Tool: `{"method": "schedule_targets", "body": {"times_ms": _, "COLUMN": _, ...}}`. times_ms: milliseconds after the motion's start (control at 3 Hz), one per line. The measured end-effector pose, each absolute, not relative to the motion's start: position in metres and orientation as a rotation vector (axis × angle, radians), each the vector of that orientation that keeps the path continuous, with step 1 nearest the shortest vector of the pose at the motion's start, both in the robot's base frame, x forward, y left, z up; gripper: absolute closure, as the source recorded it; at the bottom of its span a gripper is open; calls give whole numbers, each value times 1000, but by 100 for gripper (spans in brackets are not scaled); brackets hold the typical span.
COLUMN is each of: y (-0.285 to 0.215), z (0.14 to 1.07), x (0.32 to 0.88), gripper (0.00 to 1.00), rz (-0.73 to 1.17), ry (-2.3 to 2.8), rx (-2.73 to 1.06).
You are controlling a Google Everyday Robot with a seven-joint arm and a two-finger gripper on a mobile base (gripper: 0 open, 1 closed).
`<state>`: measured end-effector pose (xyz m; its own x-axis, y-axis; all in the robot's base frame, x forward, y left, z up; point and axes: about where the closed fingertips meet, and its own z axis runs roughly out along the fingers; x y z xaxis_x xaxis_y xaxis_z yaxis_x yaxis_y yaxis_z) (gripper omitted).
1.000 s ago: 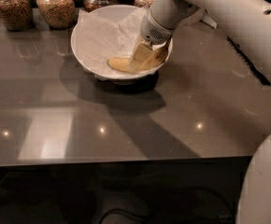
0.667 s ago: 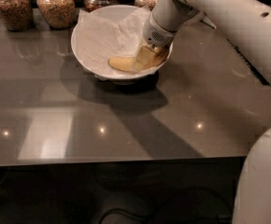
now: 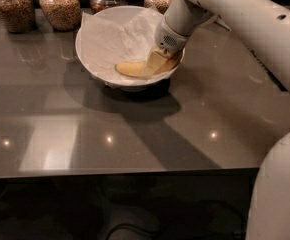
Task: Pick banana from white bowl
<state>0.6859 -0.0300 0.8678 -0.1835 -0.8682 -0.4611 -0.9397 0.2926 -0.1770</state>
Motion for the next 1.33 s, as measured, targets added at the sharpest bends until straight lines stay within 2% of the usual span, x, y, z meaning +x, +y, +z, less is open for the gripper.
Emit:
{"method": "schedule_targets", "body": {"times_ms": 333, "y": -23, "z": 866, "x": 680, "gripper": 52, "rz": 183, "ry": 2096, "rx": -1677}}
{"method": "schedule_targets", "body": {"times_ms": 667, "y": -11, "z": 868, "x": 675, "gripper": 56, "rz": 142, "ry": 2077, "rx": -1784}}
{"method": "schedule_targets", "body": {"times_ms": 1333, "y": 6, "z": 880, "x": 669, "gripper": 98, "rz": 101, "ry": 2017, "rx": -1915}}
